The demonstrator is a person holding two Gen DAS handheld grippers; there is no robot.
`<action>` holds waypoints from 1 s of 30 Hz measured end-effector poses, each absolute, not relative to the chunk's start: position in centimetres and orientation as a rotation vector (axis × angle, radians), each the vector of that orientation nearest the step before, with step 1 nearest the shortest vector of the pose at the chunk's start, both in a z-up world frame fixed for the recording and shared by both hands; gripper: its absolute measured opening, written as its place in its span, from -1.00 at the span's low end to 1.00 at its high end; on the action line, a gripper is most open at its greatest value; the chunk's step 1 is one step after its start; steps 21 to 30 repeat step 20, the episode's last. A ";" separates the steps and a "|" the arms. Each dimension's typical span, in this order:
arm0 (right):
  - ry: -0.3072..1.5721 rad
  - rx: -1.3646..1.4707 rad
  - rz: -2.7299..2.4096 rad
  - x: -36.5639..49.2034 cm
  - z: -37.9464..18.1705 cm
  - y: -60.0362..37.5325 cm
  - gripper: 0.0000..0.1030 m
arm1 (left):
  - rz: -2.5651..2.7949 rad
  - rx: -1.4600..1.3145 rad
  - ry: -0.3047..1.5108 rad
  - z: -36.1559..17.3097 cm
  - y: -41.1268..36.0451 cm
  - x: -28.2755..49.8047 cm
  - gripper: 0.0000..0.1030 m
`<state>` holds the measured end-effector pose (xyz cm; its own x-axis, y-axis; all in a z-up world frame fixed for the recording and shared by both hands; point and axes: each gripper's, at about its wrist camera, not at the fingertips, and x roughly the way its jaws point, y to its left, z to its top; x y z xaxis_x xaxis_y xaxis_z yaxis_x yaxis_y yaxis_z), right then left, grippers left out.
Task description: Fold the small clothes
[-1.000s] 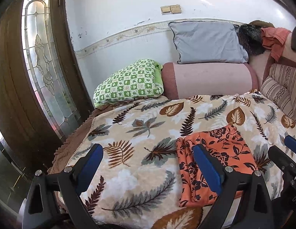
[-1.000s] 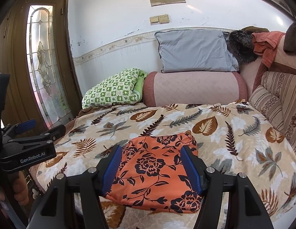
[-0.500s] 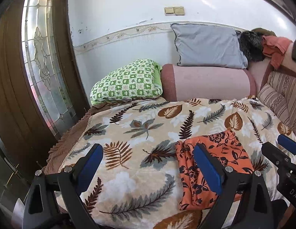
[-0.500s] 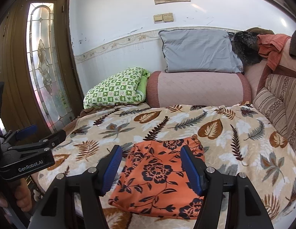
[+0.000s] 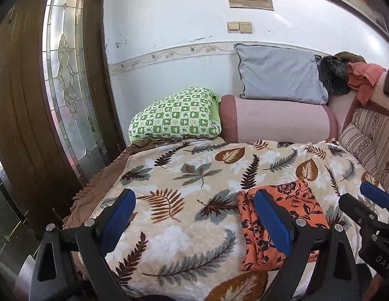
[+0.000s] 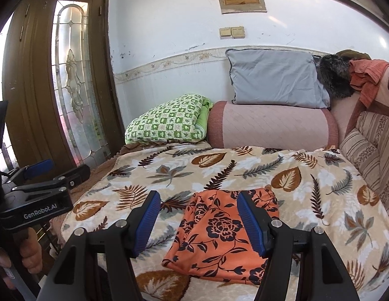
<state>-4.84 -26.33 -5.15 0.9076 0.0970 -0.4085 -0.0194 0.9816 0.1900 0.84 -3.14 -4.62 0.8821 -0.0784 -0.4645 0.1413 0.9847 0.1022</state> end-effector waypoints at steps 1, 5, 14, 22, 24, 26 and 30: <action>0.431 0.185 0.061 -4.8 -5.2 -26.4 0.31 | -0.114 0.130 0.479 -4.6 -3.1 0.9 0.85; 0.442 0.194 0.063 -4.6 -5.7 -26.6 0.31 | -0.120 0.128 0.495 -4.9 -3.4 1.2 0.85; 0.450 0.200 0.053 -3.6 -6.1 -27.6 0.31 | -0.157 0.142 0.500 -4.8 -5.3 2.0 0.86; 0.491 0.229 0.025 -2.3 -7.8 -29.0 0.31 | -0.182 0.145 0.525 -5.9 -6.7 3.6 0.85; 0.491 0.229 0.025 -2.3 -7.8 -29.0 0.31 | -0.182 0.145 0.525 -5.9 -6.7 3.6 0.85; 0.491 0.229 0.025 -2.3 -7.8 -29.0 0.31 | -0.182 0.145 0.525 -5.9 -6.7 3.6 0.85; 0.491 0.229 0.025 -2.3 -7.8 -29.0 0.31 | -0.182 0.145 0.525 -5.9 -6.7 3.6 0.85</action>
